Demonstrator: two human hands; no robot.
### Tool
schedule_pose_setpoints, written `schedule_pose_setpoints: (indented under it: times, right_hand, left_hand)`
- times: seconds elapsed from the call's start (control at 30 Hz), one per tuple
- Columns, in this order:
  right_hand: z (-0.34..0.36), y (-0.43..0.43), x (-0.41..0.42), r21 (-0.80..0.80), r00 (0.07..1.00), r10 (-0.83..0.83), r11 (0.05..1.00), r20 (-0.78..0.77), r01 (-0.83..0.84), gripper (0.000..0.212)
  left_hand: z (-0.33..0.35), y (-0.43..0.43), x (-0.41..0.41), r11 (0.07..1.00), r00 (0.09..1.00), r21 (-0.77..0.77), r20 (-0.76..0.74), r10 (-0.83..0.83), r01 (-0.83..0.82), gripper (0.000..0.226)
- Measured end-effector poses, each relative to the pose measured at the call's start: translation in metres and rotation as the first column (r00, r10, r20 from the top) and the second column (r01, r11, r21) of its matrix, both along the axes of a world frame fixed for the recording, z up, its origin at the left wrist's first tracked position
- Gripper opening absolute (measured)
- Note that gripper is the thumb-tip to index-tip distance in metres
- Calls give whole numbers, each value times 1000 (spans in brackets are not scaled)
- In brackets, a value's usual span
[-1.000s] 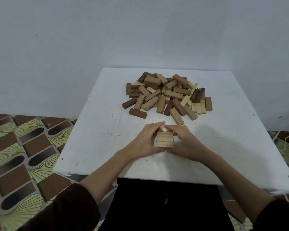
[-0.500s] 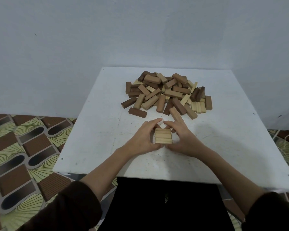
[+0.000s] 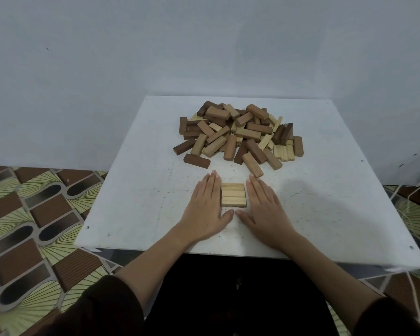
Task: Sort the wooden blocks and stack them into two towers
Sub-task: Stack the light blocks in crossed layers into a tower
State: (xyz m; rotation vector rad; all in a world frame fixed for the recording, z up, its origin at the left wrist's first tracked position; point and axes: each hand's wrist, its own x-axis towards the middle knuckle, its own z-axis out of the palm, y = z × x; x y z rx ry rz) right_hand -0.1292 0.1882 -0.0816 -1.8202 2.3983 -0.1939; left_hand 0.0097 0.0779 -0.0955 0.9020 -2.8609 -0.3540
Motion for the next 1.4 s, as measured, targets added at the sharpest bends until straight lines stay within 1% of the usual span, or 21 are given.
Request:
schedule_pose_setpoints:
  times: [0.03,0.1,0.2,0.33,0.47,0.67,0.77,0.9,0.97,1.03,1.1,1.2,1.4]
  right_hand:
    - [-3,-1,-1,11,1000,8,1000,-28,-7,101]
    - [-6,-2,-2,9,998,9,1000,-54,-9,100]
    - [-9,-4,-2,13,998,10,1000,-65,-9,97]
    - [-9,-3,-2,25,998,3,1000,-63,-2,98]
    - [-6,-4,-1,31,998,6,1000,-59,-4,85]
    - [-4,-4,0,60,996,0,998,-90,6,85]
    - [-5,-4,0,73,994,0,997,-105,8,86]
    - [-4,-4,0,89,994,7,996,-108,3,91]
    - [-5,-4,0,77,995,7,997,-95,0,100]
    - [-5,-4,0,76,996,6,997,-94,1,104]
    - [-4,-4,0,80,994,8,997,-113,1,100]
    - [-4,-4,0,83,993,4,997,-119,6,88]
    - [-4,-5,-1,56,996,-3,998,-88,8,84]
  left_hand:
    - [1,1,0,1000,1000,-10,13,0,0,98]
    - [3,2,-1,1000,999,-26,43,2,-1,98]
    - [2,3,-2,999,998,-46,64,4,-1,97]
    - [2,3,-2,998,997,-58,74,2,2,95]
    - [2,4,-2,997,995,-72,97,11,-4,94]
    - [2,6,-3,996,994,-88,101,31,-22,96]
    - [3,7,-3,995,995,-90,90,40,-32,98]
    - [4,8,-5,995,993,-90,104,47,-38,110]
    - [4,9,-6,995,993,-89,106,54,-45,108]
    - [5,9,-6,995,992,-81,111,61,-52,102]
    - [6,10,-6,995,990,-83,124,65,-55,100]
    - [5,9,-5,995,990,-85,126,69,-58,100]
    - [6,10,-4,997,993,-57,105,59,-53,98]
